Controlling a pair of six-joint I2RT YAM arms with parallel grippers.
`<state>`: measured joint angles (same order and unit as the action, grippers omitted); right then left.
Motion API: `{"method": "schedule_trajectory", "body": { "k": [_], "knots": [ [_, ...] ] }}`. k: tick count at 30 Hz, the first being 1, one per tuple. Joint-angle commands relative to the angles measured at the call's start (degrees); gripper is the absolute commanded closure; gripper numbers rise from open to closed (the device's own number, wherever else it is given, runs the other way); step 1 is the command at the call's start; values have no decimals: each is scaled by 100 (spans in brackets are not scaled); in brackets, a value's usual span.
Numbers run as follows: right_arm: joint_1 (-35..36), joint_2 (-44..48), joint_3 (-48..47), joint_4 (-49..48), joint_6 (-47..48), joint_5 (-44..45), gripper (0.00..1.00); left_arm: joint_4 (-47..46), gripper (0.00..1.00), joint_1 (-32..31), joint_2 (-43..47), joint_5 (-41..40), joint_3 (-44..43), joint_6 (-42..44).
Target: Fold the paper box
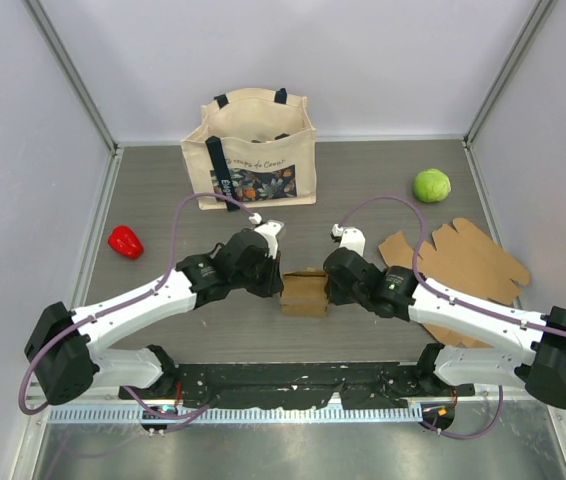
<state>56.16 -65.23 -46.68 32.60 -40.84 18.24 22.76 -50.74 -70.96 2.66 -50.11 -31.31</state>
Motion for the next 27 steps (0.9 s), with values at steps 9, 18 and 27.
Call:
{"method": "schedule_trajectory", "body": {
  "k": [9,18,27],
  "knots": [
    [264,554,449,-456,93,-469,62,-439,100,-463,468,-827,510,-182],
    [132,1567,-16,358,-755,-383,31,-598,100,-691,636,-1206,757,-305],
    [-755,1267,-290,581,-2252,-805,30,-624,100,-1034,645,-1663,757,-420]
  ]
}}
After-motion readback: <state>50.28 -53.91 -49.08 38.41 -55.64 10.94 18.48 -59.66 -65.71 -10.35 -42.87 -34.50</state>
